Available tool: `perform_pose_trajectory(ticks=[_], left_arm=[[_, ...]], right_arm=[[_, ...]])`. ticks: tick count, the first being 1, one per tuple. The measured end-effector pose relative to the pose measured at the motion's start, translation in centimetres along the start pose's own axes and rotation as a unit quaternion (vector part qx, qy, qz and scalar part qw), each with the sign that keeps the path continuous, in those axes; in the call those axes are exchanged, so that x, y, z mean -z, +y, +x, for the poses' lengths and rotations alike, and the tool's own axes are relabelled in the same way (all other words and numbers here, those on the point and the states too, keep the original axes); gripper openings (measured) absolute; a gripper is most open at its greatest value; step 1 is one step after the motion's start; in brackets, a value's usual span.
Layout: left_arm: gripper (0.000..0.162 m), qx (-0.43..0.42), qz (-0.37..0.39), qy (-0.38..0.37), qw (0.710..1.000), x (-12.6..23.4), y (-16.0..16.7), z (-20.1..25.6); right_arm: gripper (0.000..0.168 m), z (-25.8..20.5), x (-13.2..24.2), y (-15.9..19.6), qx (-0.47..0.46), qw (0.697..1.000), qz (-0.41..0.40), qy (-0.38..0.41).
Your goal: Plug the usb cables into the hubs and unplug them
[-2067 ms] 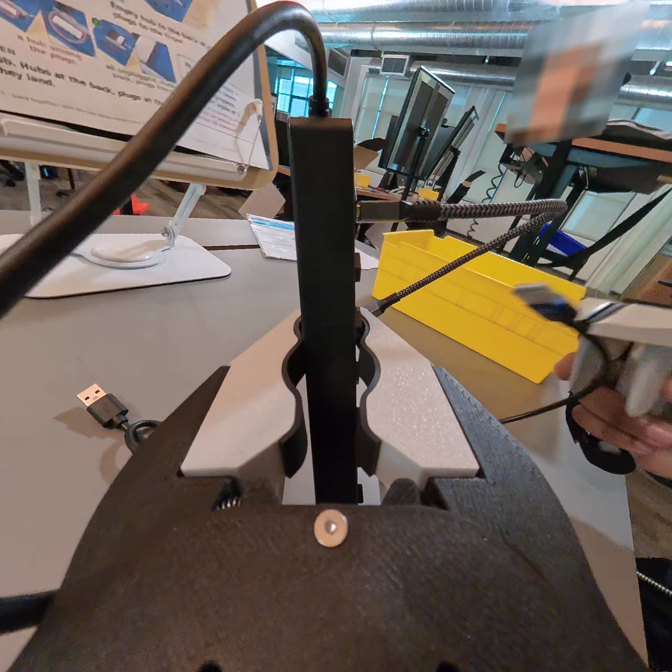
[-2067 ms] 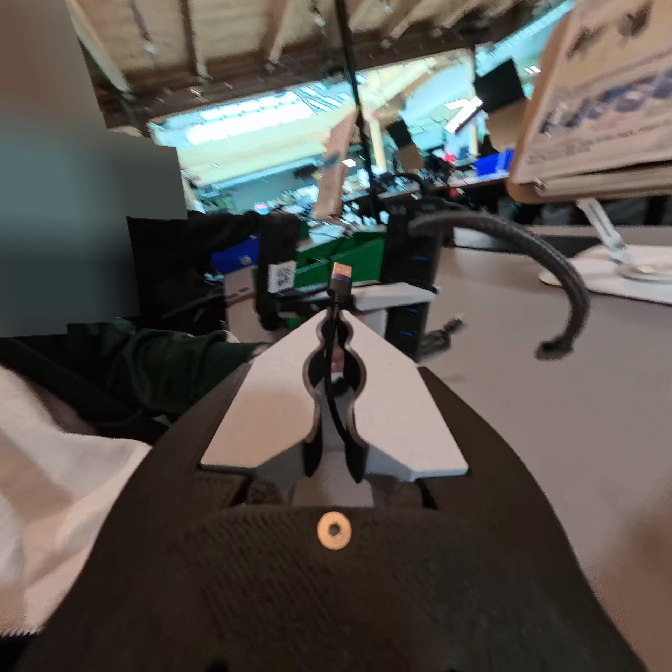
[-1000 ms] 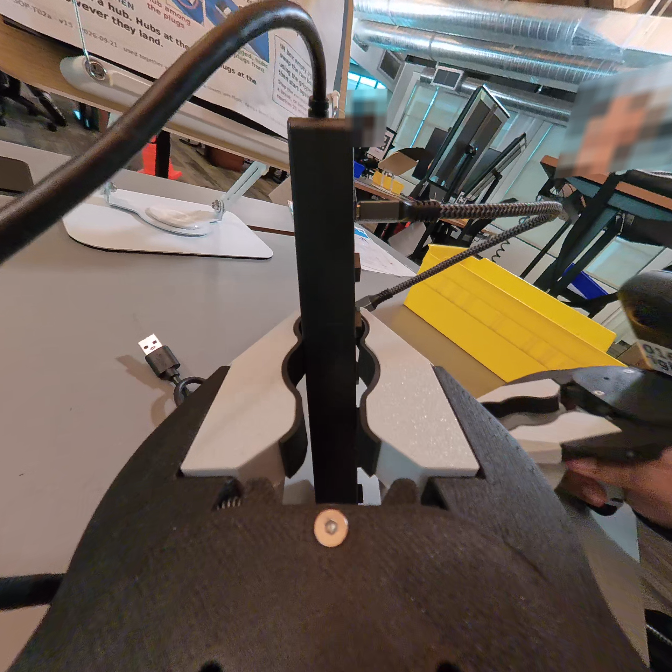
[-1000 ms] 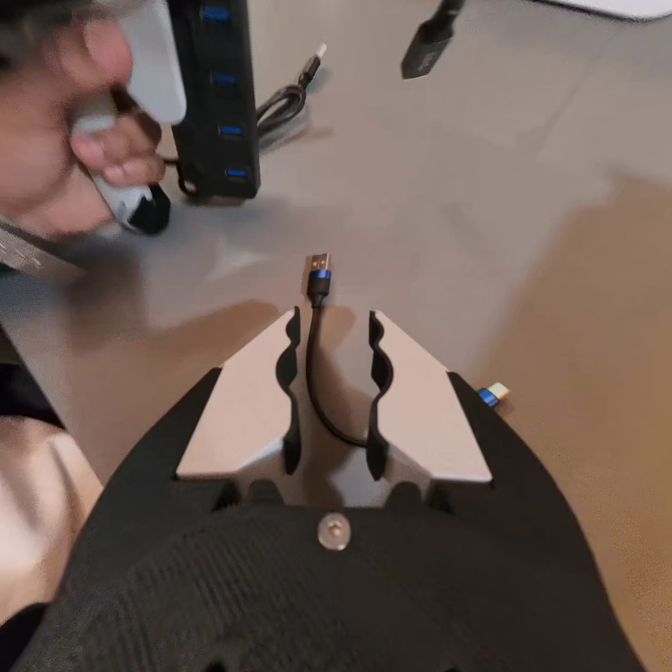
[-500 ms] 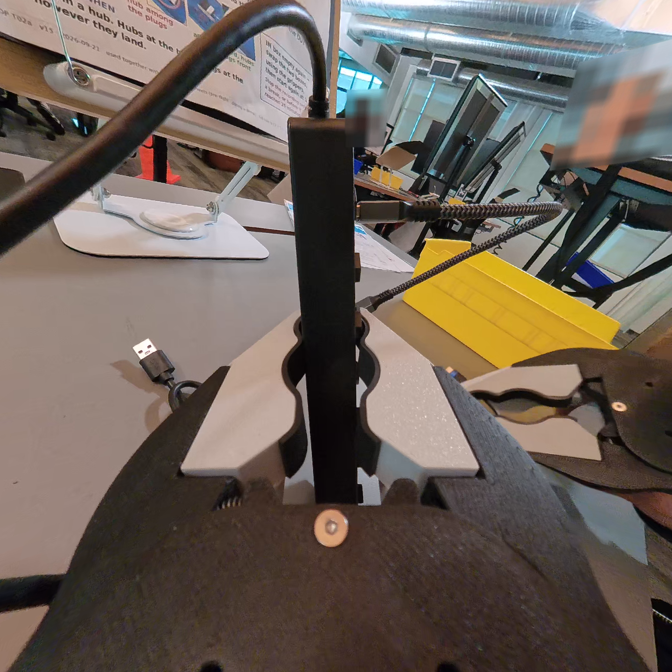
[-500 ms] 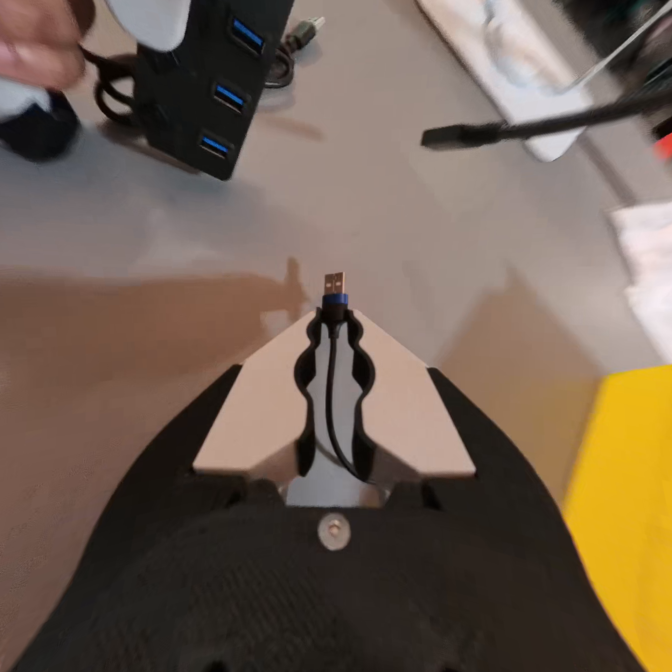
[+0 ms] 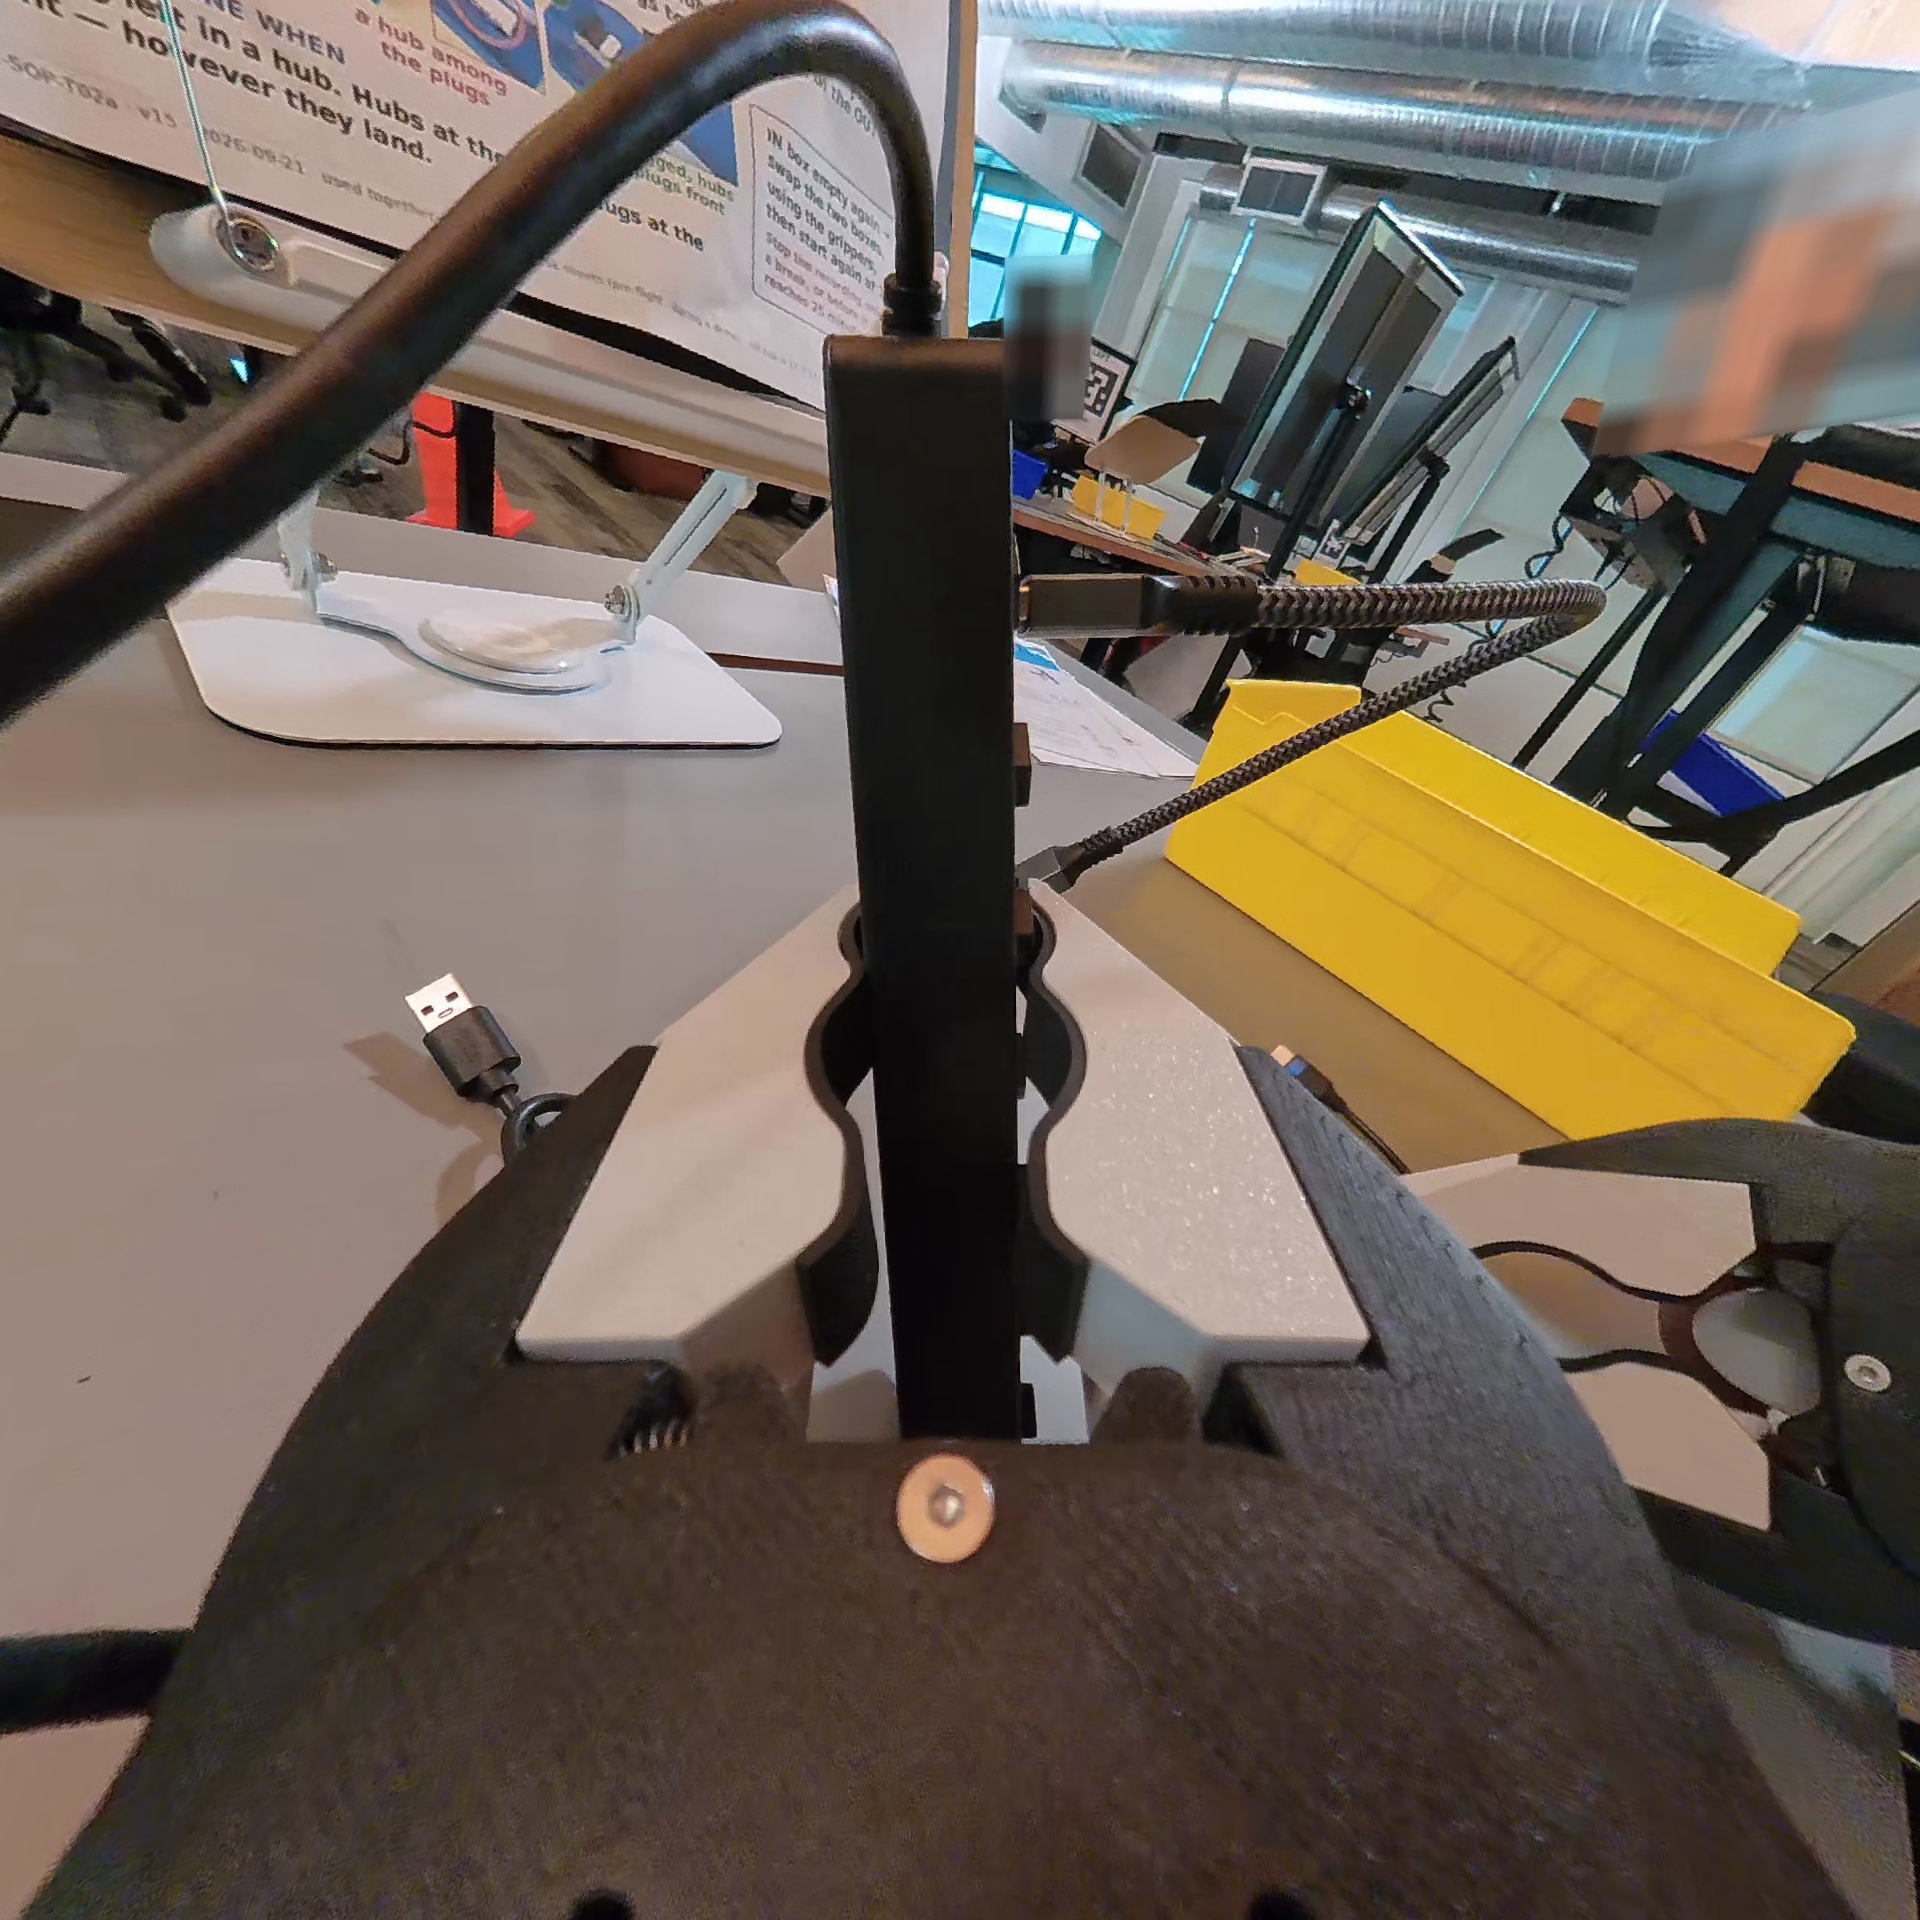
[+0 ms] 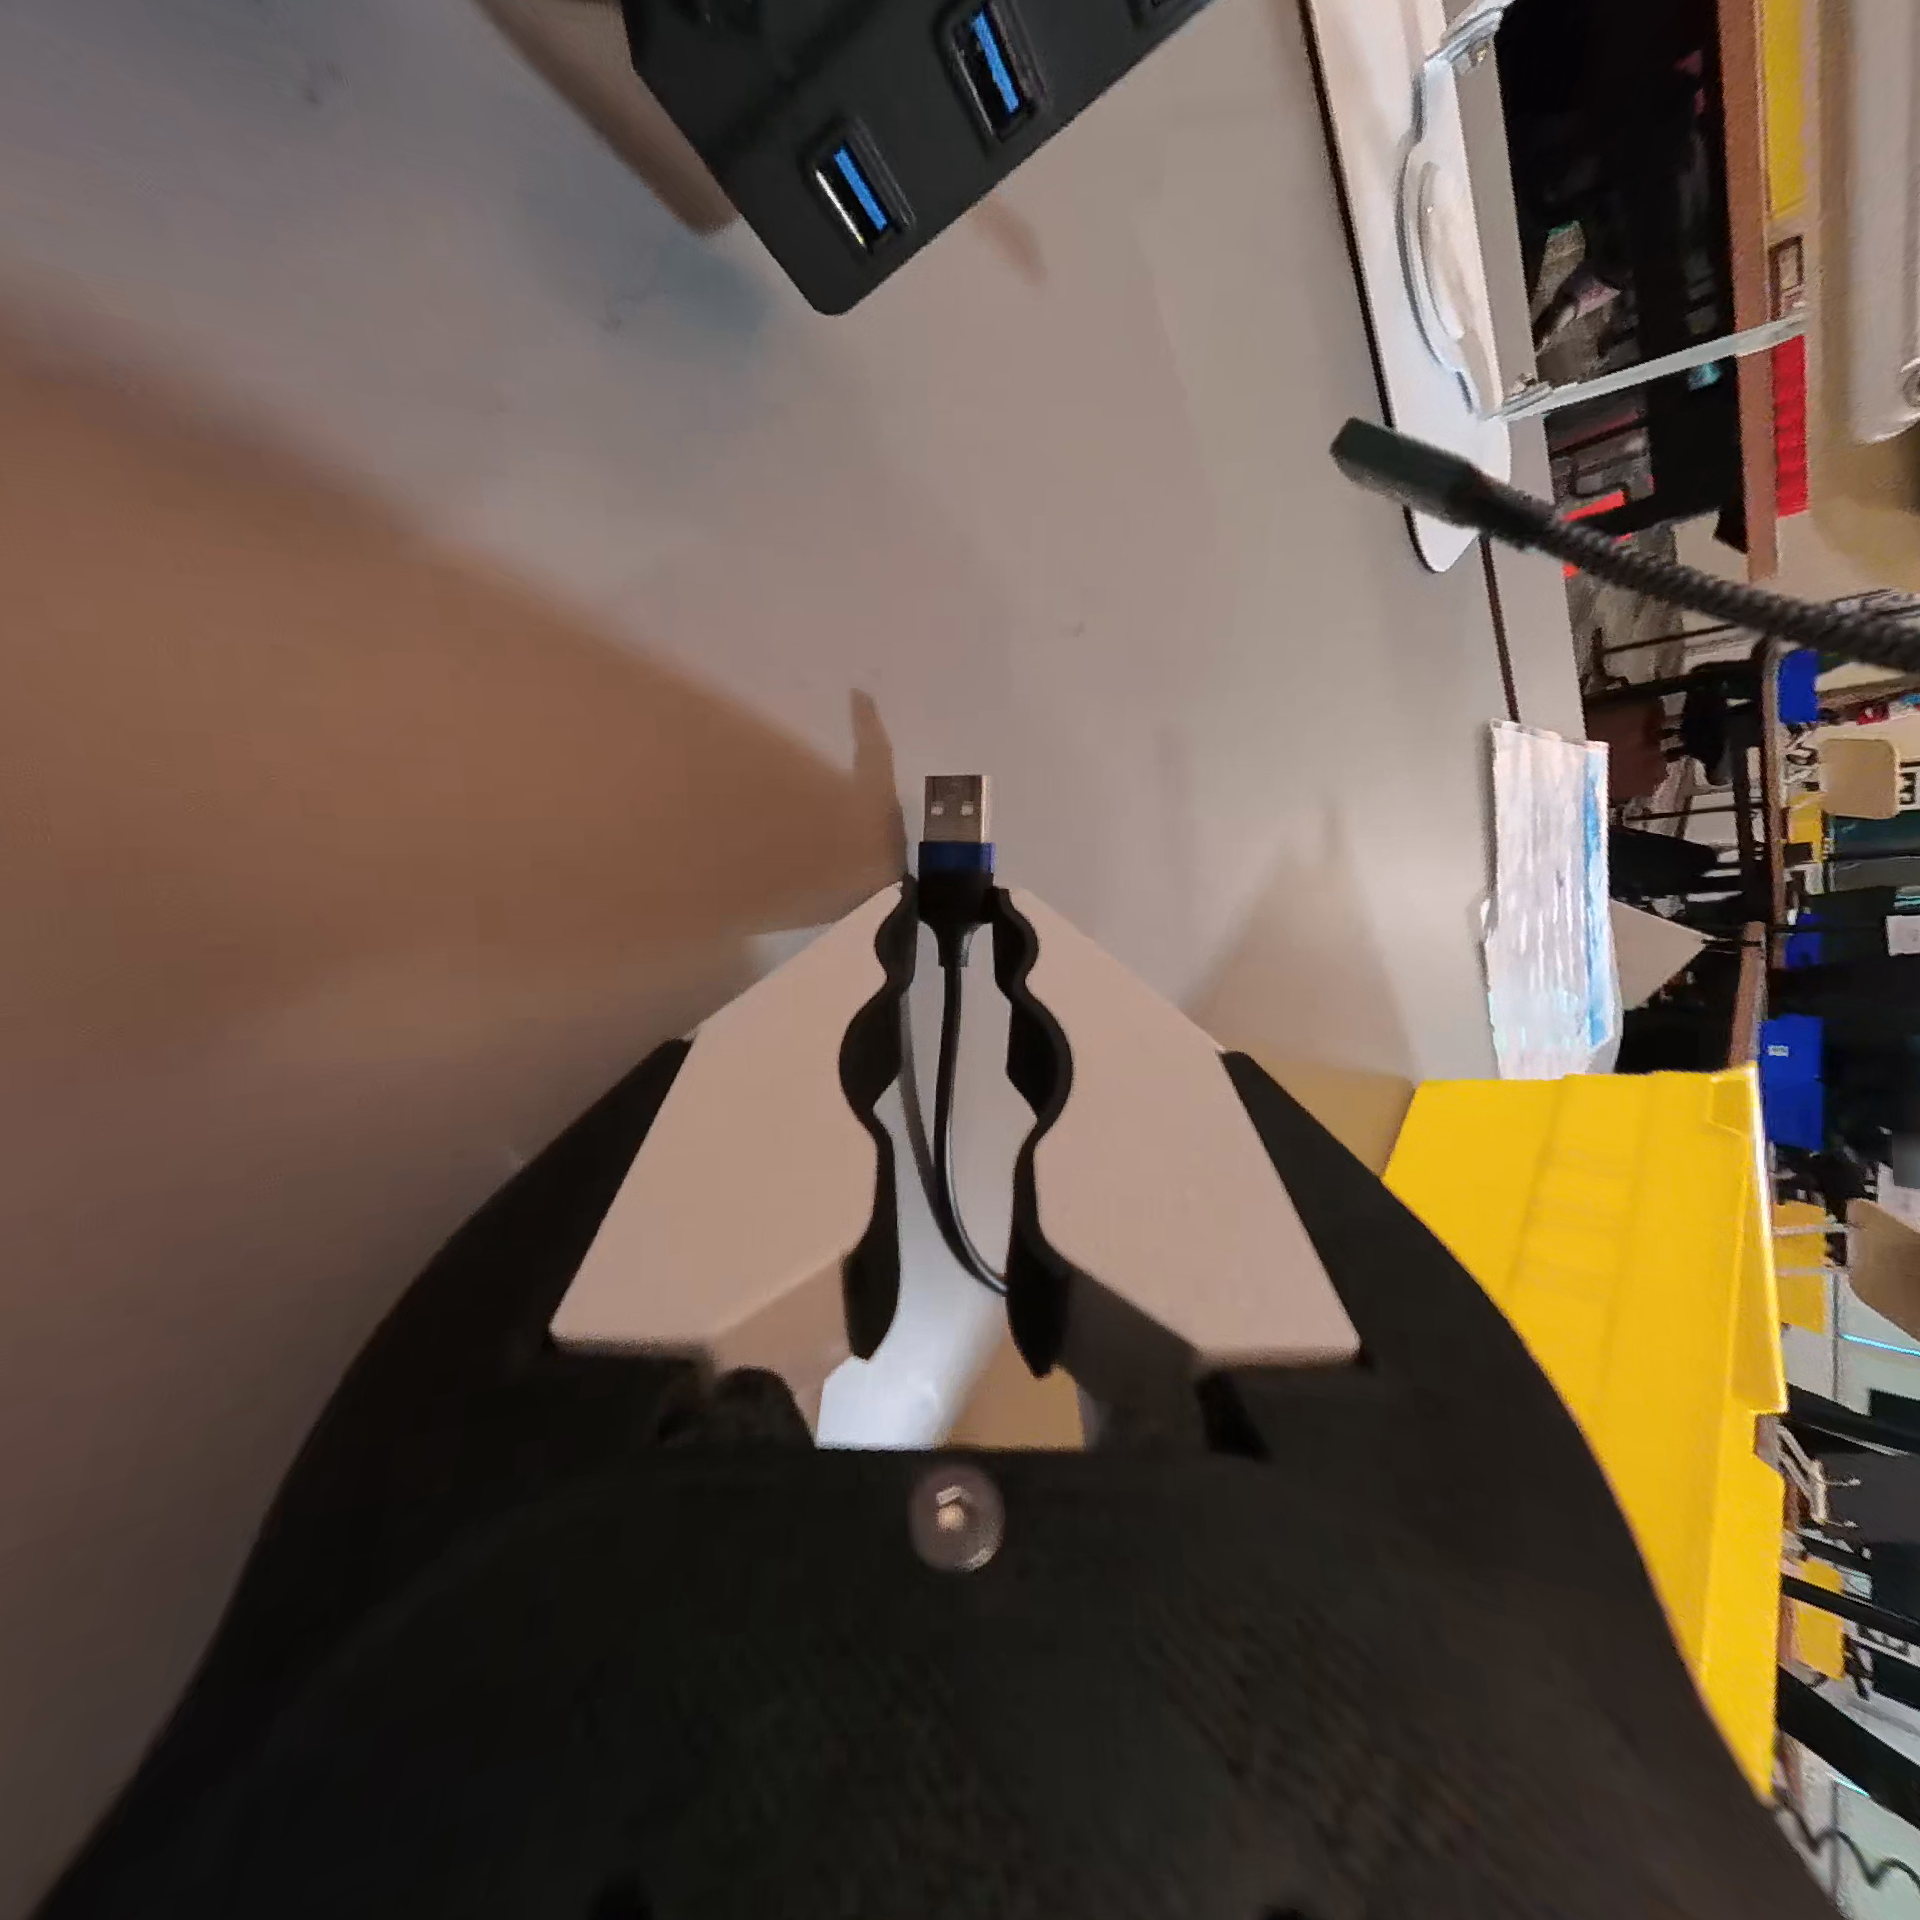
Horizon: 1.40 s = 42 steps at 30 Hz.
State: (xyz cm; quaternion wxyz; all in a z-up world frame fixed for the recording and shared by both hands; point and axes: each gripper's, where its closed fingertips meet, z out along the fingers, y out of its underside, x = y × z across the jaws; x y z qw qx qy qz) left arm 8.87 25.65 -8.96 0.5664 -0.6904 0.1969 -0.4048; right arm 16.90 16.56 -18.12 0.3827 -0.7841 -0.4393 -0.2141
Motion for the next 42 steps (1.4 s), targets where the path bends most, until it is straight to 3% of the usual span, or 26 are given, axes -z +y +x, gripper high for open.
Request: perform_pose_trajectory(ticks=[7,10,14,24,27,31,35,37,42], left_arm=[[0.021,0.0,0.0,0.0,1.0,0.0,0.0,0.0],[0.021,-0.001,0.0,0.0,1.0,0.0,0.0,0.0],[0.021,-0.001,-0.001,0.0,1.0,0.0,0.0,0.1],[0.021,0.0,-0.001,-0.002,1.0,0.0,0.0,0.0],[0.021,0.004,-0.001,-0.002,1.0,0.0,0.0,-0.1],[0.021,0.009,-0.001,-0.001,1.0,0.0,0.0,-0.2],[0.021,0.015,-0.001,-0.001,1.0,0.0,0.0,-0.4],[0.021,0.018,-0.002,-0.001,1.0,-0.1,0.0,-0.4],[0.021,0.018,-0.001,-0.002,1.0,0.0,0.0,-0.5]], right_arm=[[0.013,3.3,0.3,1.9,-0.038,0.999,-0.006,0.016],[0.013,6.4,0.8,4.8,0.06,0.986,-0.096,0.12],[0.013,5.7,0.5,5.5,0.121,0.972,-0.141,0.144],[0.014,-0.3,1.7,2.2,-0.013,0.999,-0.047,-0.014],[0.039,-0.2,2.6,0.8,-0.086,0.994,0.016,-0.065],[0.053,3.3,3.3,0.8,-0.244,0.96,0.097,-0.102],[0.054,6.5,2.4,5.3,-0.328,0.938,0.069,-0.091],[0.051,5.5,1.9,6.0,-0.343,0.928,0.057,-0.131],[0.043,0.9,2.3,3.3,-0.367,0.88,0.076,-0.291]])
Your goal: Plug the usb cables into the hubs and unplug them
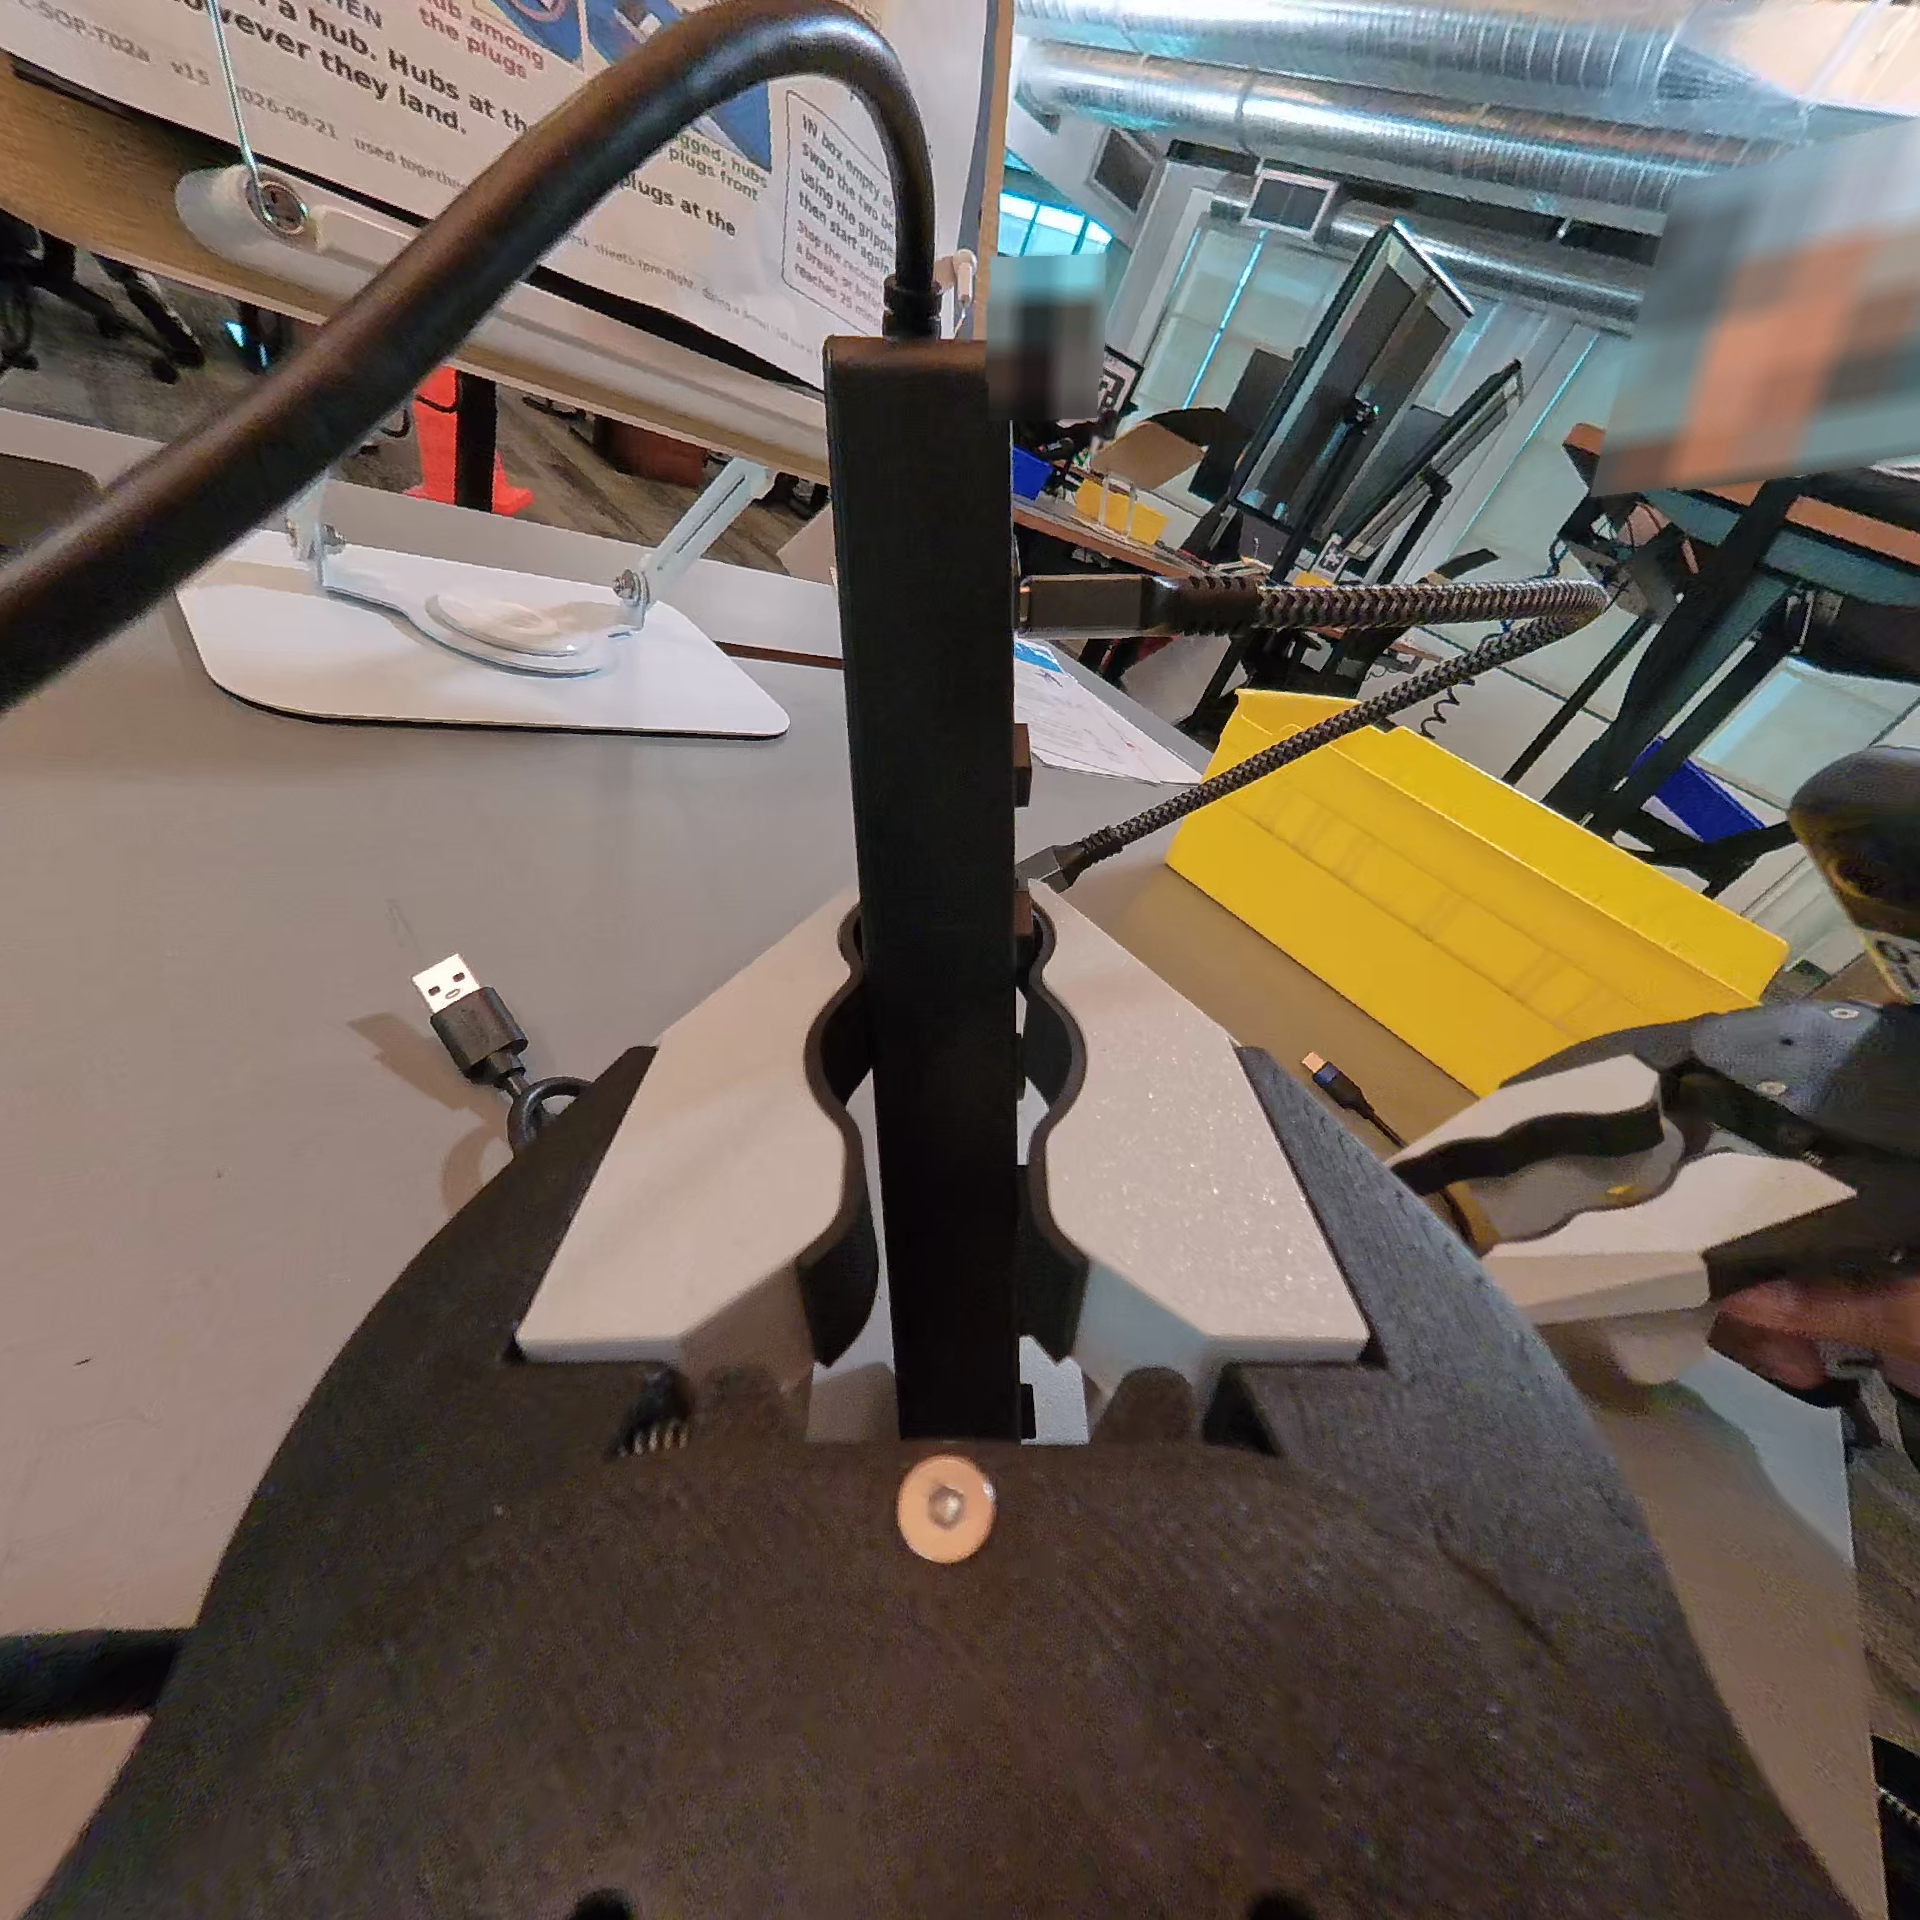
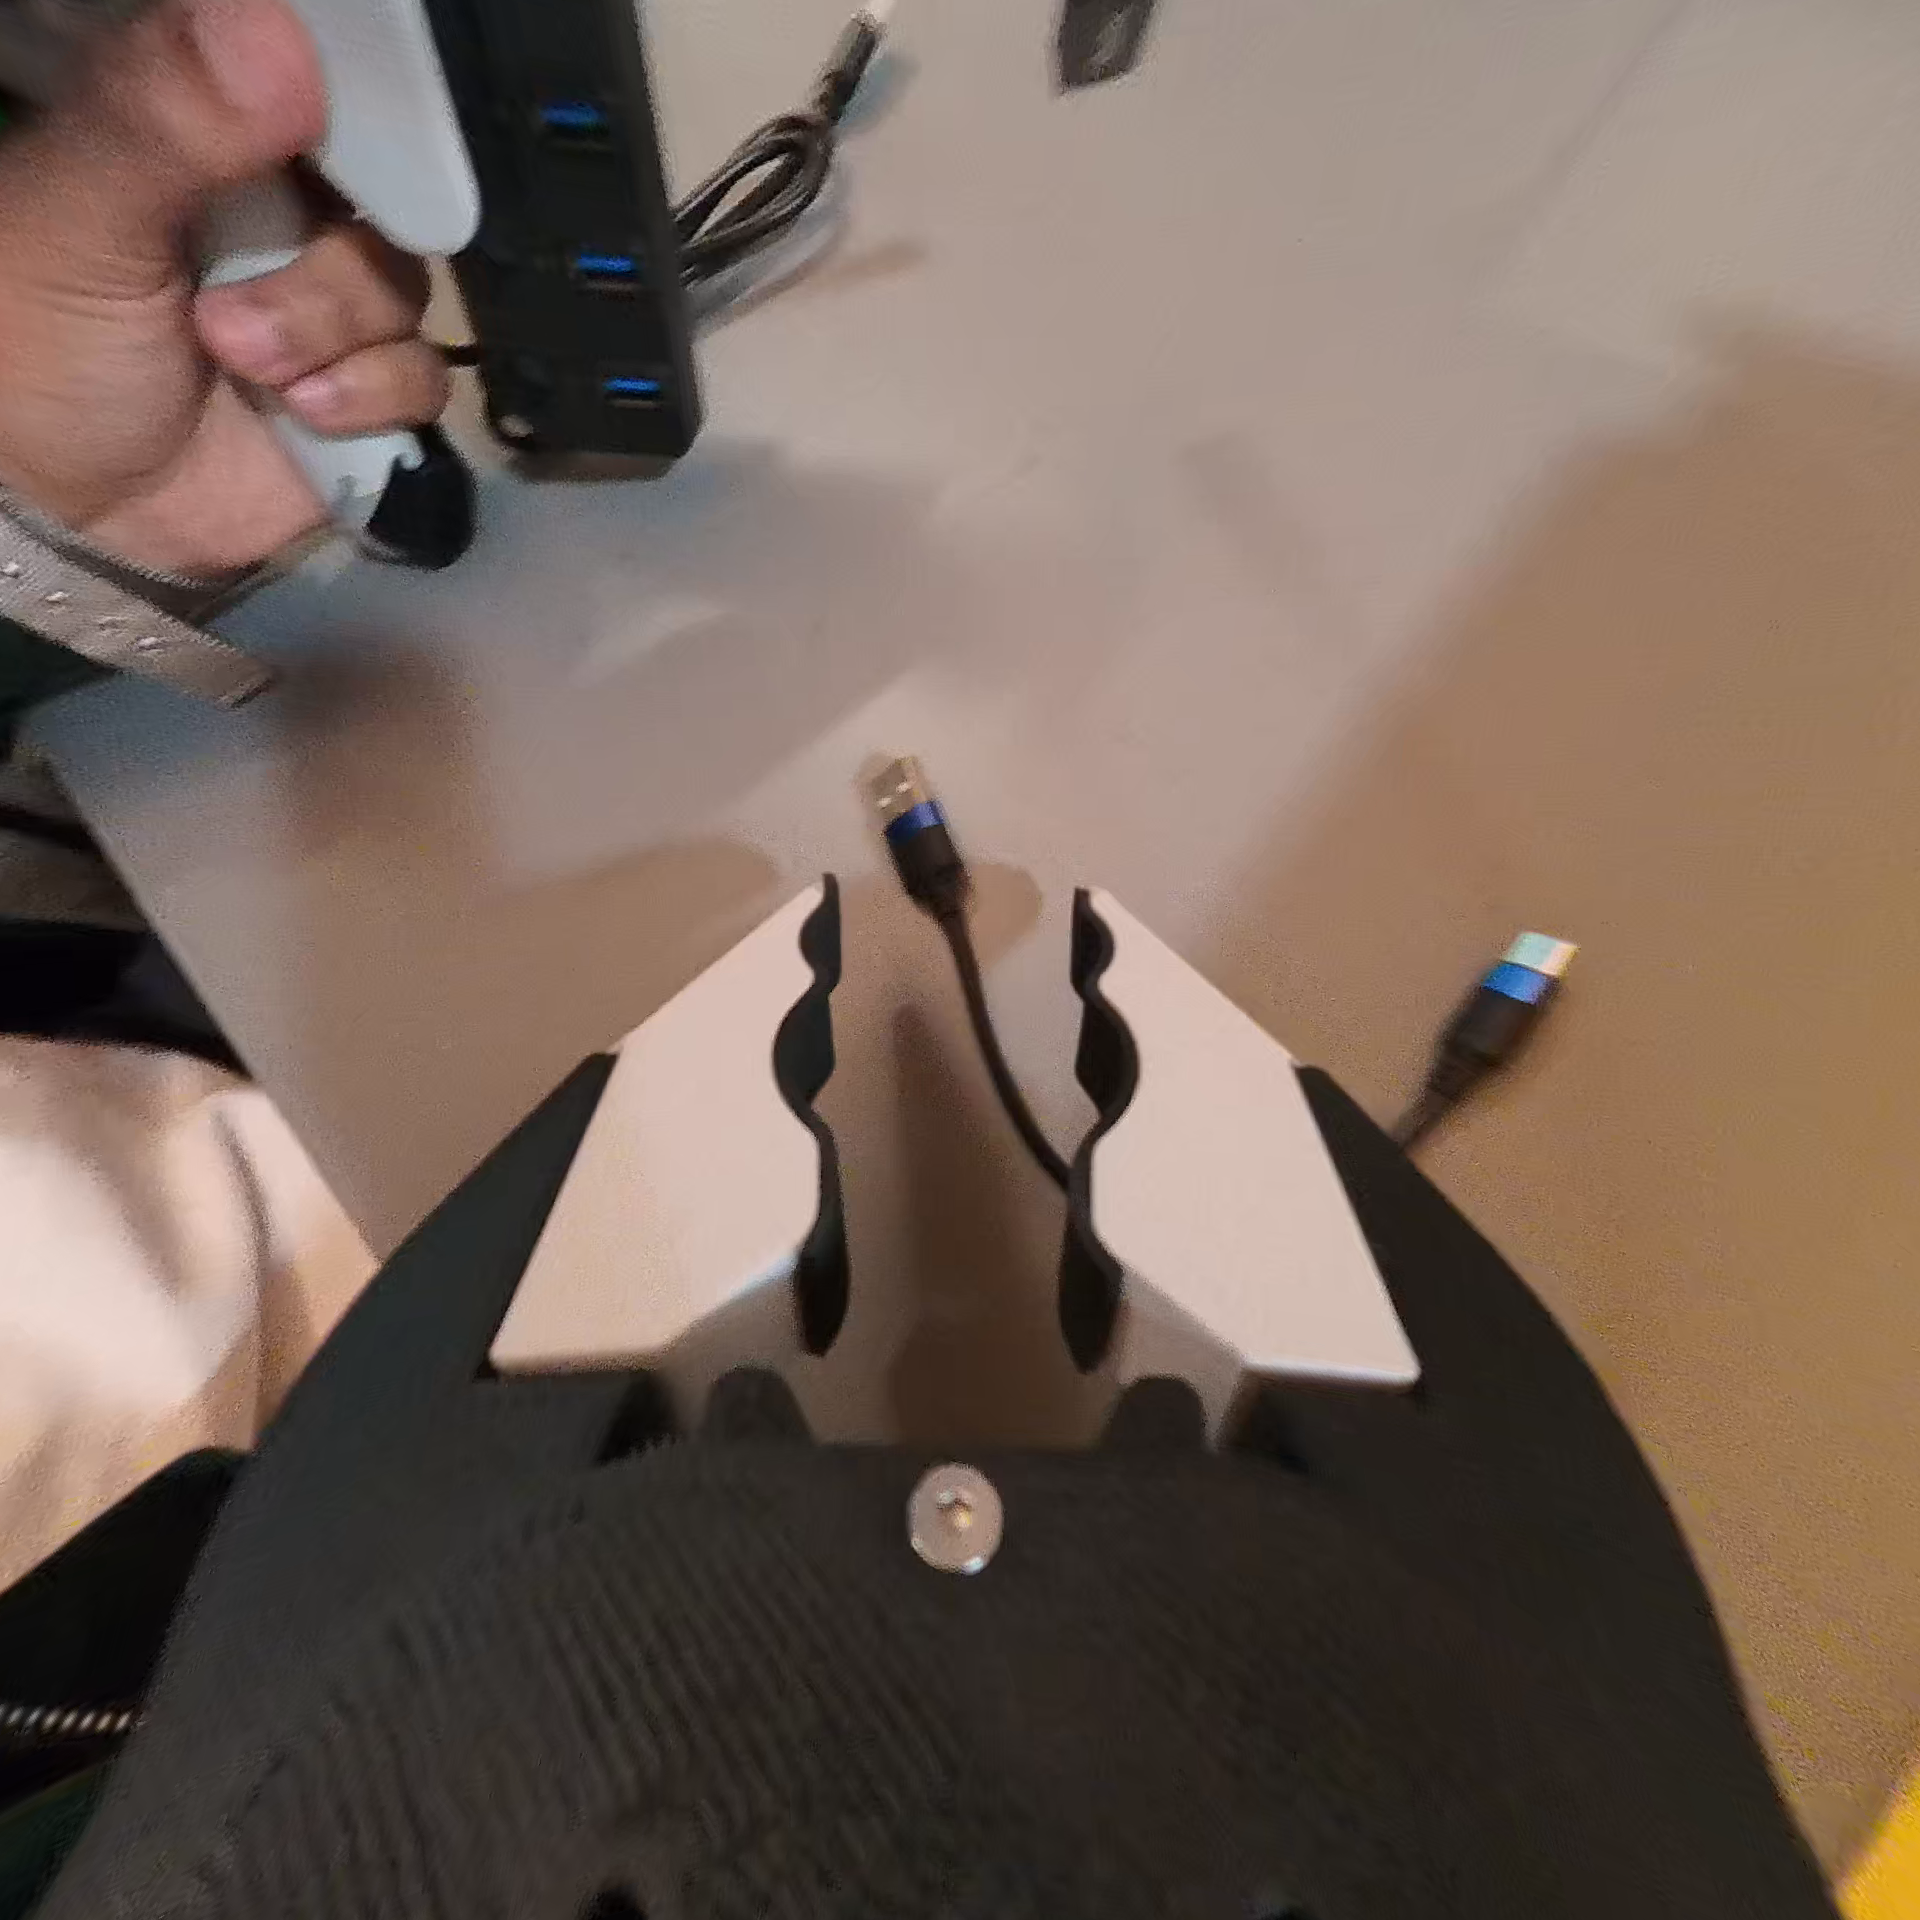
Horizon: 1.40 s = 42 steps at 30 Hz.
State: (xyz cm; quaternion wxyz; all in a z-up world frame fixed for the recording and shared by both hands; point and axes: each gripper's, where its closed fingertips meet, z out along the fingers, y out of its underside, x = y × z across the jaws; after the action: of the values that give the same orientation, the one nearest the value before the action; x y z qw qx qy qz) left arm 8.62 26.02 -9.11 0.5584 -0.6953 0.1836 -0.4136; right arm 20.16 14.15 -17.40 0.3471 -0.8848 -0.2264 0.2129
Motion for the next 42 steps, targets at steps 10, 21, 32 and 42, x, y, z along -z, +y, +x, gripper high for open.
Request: perform_pose_trajectory(ticks=[10,21,32,42], left_arm=[[0.021,-0.007,-0.001,0.001,1.0,0.0,0.1,0.3],[0.021,-0.051,-0.07,-0.006,0.996,-0.3,2.3,2.9],[0.021,-0.047,-0.113,0.025,0.992,-0.5,4.9,7.9],[0.021,-0.148,-0.098,0.014,0.984,-0.4,5.3,9.5]], right_arm=[[0.012,-2.1,-1.8,0.4,-0.015,0.997,-0.005,-0.073],[0.005,-1.0,4.8,-7.1,0.411,0.842,0.095,0.336],[0.004,-4.0,4.1,-9.1,0.573,0.683,0.06,0.449],[0.004,-4.2,4.3,-9.1,0.577,0.676,0.048,0.457]])
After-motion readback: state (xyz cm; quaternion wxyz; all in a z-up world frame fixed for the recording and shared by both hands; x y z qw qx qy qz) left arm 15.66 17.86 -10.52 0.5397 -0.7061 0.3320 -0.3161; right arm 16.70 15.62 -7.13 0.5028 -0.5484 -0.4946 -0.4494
